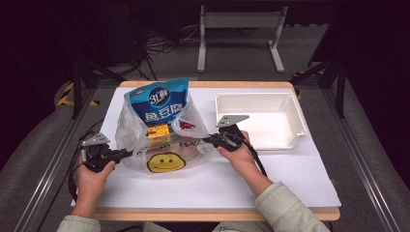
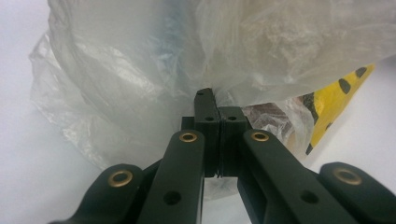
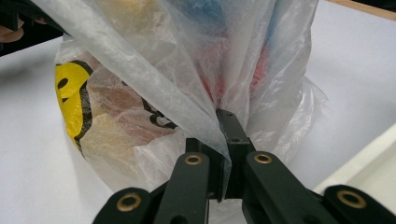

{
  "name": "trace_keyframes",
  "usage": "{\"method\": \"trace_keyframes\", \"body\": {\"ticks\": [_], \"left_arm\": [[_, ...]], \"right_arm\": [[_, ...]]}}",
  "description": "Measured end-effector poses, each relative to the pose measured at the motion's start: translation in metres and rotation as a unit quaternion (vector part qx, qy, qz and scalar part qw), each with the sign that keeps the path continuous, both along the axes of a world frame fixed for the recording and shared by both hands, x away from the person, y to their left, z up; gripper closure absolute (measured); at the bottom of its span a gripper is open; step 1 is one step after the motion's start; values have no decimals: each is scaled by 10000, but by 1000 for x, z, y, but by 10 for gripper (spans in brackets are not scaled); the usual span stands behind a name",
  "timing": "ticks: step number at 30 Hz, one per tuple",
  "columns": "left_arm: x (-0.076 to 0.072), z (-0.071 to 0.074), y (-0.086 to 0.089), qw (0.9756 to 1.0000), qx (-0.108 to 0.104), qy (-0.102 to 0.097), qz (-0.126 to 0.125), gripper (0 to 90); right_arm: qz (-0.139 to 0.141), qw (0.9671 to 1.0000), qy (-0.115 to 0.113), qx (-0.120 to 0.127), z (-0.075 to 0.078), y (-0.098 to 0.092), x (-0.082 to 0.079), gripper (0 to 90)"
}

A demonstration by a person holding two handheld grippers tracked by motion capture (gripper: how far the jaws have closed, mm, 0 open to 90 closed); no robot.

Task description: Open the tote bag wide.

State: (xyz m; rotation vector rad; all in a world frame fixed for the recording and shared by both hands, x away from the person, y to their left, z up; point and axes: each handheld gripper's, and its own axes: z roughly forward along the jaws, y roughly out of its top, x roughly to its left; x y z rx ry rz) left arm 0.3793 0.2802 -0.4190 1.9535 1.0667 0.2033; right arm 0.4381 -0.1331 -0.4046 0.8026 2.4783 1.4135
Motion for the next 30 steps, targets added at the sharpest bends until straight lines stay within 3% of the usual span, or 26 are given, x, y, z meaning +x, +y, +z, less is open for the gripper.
{"method": "trace_keyframes", "body": {"ticks": [6, 9, 11, 13, 16, 18, 21, 26, 30], "left_arm": [[1, -3, 1, 9999, 49, 137, -9, 888], [-2, -3, 2, 9999, 40, 88, 45, 863], [-6, 1, 3, 10000, -28, -43, 48, 800], [-11, 7, 6, 9996, -4, -275, 86, 627], [-18, 17, 8, 9989, -137, -444, 0, 414], [-24, 24, 9, 9985, -106, -540, -27, 303], [-33, 38, 7, 9967, -48, -805, 27, 234], [-47, 61, -5, 9918, -6, -1277, -26, 196], [-52, 67, -16, 9895, 124, -1435, -65, 188]], "right_arm": [[14, 10000, 46, 28, -2, -1, -1, 892], [-18, 10000, 63, 42, -3, -3, -1, 892], [-20, 10000, 73, 59, -2, -4, -1, 893], [-2, 10000, 52, 71, -2, -4, -2, 893], [36, 10000, 27, 86, 0, -2, -3, 893], [56, 9999, 23, 99, 0, -2, -4, 893], [60, 9999, 22, 118, 0, -2, -4, 893], [58, 9999, -4, 154, 3, -2, -6, 892], [61, 9998, -19, 197, 5, -1, -7, 892]]}}
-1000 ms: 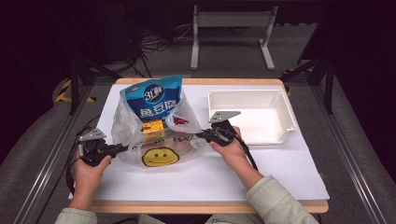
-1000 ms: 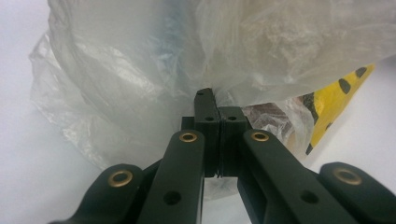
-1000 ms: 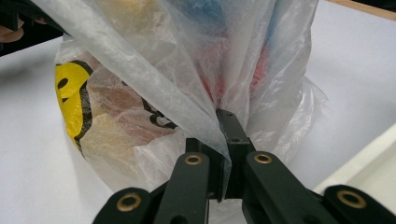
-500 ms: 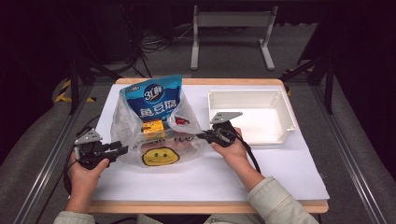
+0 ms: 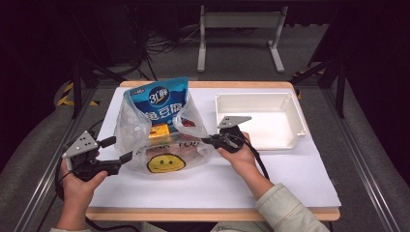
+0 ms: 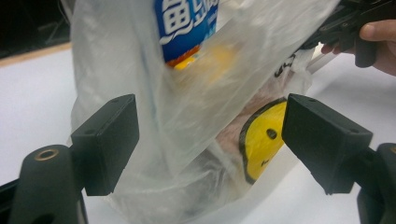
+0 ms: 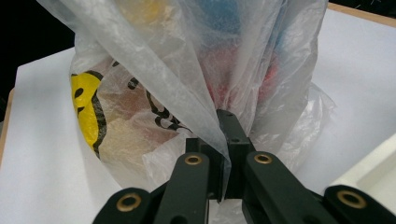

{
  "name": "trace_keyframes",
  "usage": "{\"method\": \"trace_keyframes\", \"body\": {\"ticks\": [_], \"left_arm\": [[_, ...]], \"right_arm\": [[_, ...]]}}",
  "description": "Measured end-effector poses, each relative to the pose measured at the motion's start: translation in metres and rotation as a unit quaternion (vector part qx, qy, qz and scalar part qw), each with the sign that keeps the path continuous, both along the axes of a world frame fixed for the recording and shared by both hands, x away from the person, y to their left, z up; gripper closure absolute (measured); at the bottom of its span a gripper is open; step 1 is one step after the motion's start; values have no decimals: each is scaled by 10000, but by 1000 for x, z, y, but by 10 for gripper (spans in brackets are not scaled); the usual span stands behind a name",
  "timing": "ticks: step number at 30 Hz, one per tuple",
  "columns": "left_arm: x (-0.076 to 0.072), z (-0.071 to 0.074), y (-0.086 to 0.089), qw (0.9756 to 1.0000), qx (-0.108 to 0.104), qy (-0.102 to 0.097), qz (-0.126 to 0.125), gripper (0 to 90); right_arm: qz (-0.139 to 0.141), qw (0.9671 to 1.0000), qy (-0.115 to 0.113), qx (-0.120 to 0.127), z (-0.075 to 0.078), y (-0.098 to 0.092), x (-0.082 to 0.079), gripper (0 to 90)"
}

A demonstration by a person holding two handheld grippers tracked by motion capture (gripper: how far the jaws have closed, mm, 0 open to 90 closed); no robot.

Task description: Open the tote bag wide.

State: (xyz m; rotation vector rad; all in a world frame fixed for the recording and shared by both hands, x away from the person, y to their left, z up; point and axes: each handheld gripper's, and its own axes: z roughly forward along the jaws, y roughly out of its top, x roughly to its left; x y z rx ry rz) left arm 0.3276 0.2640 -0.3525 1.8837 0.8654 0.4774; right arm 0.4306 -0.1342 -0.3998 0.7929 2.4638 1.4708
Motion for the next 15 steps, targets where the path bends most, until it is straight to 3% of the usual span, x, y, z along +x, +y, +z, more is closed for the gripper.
{"method": "trace_keyframes", "body": {"ticks": [5, 9, 11, 12, 13, 15], "left_arm": [[1, -1, -13, 9994, 190, -125, 250, 166], [5, -3, -25, 9963, 569, -230, 600, 157], [6, -1, -29, 9933, 644, -359, 888, 191], [6, -1, -29, 9933, 644, -359, 888, 227], [6, 1, -28, 9908, 637, -468, 1100, 227], [5, 3, -24, 9880, 538, -630, 1301, 385]], "right_arm": [[17, 9999, -76, 93, 5, 0, -3, 891], [24, 9999, -92, 116, 7, 0, -4, 891], [21, 9999, -82, 125, 6, 1, -4, 891], [21, 9999, -82, 125, 6, 1, -4, 891], [24, 9999, -79, 128, 6, 1, -4, 891], [24, 9999, -92, 136, 7, 1, -4, 891]]}}
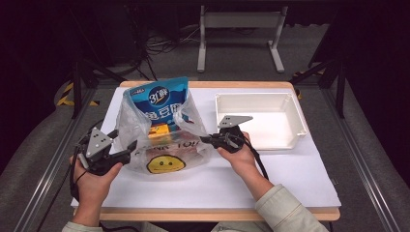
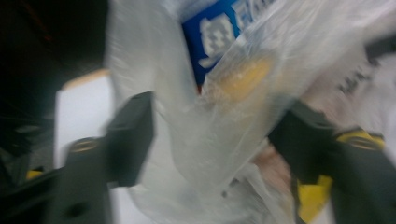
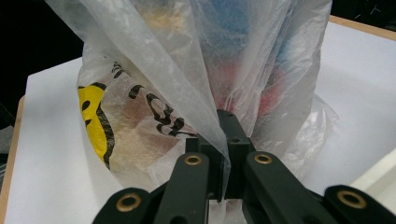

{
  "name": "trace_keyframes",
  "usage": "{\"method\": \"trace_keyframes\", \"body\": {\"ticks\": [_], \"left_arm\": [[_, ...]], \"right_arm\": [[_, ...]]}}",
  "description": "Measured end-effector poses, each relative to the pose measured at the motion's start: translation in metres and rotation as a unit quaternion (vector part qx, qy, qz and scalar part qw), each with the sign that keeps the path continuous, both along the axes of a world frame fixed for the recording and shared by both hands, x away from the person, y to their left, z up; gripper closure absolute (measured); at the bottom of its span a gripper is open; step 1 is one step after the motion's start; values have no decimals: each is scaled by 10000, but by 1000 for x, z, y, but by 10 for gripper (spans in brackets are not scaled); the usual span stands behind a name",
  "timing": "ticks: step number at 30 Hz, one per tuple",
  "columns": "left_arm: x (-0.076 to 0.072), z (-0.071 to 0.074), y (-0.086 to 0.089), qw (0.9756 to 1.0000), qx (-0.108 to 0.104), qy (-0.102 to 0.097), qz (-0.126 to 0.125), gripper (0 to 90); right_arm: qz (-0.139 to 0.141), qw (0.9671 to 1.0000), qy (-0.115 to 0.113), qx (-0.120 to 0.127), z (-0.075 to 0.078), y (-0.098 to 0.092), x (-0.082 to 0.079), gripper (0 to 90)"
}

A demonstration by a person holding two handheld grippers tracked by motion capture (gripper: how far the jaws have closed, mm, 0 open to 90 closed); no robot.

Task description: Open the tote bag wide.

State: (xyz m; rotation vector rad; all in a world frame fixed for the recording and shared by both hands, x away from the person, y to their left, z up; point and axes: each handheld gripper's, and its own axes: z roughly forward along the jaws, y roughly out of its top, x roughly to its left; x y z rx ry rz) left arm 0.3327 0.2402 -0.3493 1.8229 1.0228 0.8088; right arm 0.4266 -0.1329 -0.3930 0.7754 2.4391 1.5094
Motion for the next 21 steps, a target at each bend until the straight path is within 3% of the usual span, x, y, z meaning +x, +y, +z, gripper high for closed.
{"method": "trace_keyframes", "body": {"ticks": [5, 9, 16, 21], "left_arm": [[-3, 4, 20, 9986, -389, -238, 252, 668], [-3, 7, 33, 9973, -629, -260, 258, 786], [-1, 12, 47, 9944, -883, -366, 446, 870], [3, 16, 54, 9931, -920, -436, 585, 881]], "right_arm": [[2, 10000, -8, 24, 1, 1, 0, 891], [15, 10000, -44, 84, 4, 1, 1, 891], [40, 9997, -176, 189, 18, 6, 7, 892], [73, 9995, -243, 193, 24, 11, 8, 893]]}}
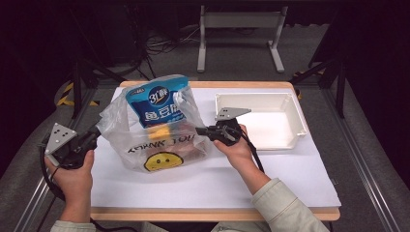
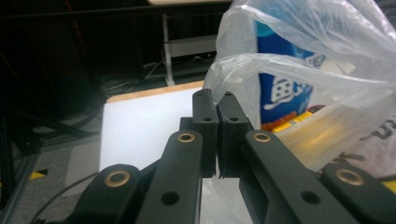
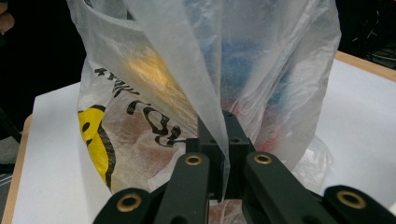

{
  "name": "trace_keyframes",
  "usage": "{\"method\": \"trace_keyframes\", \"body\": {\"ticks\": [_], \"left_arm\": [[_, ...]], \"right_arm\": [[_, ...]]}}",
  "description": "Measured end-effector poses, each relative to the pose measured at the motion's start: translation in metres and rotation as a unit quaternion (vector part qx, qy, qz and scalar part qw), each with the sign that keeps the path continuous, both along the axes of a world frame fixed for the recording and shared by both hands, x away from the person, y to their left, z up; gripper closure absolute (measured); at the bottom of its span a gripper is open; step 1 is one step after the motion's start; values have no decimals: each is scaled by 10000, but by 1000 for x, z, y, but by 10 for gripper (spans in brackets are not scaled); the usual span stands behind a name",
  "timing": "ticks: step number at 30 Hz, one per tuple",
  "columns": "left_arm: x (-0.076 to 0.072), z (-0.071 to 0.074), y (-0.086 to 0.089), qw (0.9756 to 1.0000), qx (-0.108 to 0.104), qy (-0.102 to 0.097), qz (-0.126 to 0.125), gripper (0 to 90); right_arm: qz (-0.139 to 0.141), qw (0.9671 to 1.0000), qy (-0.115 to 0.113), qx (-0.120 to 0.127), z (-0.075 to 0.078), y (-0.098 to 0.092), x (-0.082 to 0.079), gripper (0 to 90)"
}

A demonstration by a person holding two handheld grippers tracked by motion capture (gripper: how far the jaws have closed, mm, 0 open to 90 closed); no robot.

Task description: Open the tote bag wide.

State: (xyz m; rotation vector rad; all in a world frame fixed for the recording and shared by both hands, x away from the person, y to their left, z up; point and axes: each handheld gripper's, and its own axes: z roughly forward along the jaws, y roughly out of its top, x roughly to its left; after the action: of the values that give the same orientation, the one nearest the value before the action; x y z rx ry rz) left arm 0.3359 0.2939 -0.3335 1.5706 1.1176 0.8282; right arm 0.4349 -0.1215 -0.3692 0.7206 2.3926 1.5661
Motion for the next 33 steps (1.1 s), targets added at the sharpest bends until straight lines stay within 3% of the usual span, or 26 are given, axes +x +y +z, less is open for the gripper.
{"method": "trace_keyframes", "body": {"ticks": [3, 6, 11, 15, 22, 28, 33], "left_arm": [[6, 0, 5, 10000, -59, 22, 77, 881], [13, -4, 10, 9996, -105, 170, 183, 881], [24, -19, 12, 9978, -115, 639, 123, 878], [27, -27, 12, 9962, -90, 863, 11, 872], [21, -36, 11, 9929, -108, 1164, -223, 871], [13, -42, 5, 9880, -90, 1453, -523, 876], [2, -44, -3, 9851, -19, 1523, -798, 888]], "right_arm": [[30, 10000, -7, 3, 1, 4, 2, 893], [59, 10000, -11, -14, 1, 7, 3, 893], [21, 10000, -24, -84, 1, 7, 5, 893], [-45, 9999, 25, -89, -2, 2, 6, 893], [-49, 9998, 103, -136, -8, -8, 2, 893], [-59, 9996, 181, -213, -14, -19, -6, 894], [-54, 9994, 275, -222, -19, -29, -13, 895]]}}
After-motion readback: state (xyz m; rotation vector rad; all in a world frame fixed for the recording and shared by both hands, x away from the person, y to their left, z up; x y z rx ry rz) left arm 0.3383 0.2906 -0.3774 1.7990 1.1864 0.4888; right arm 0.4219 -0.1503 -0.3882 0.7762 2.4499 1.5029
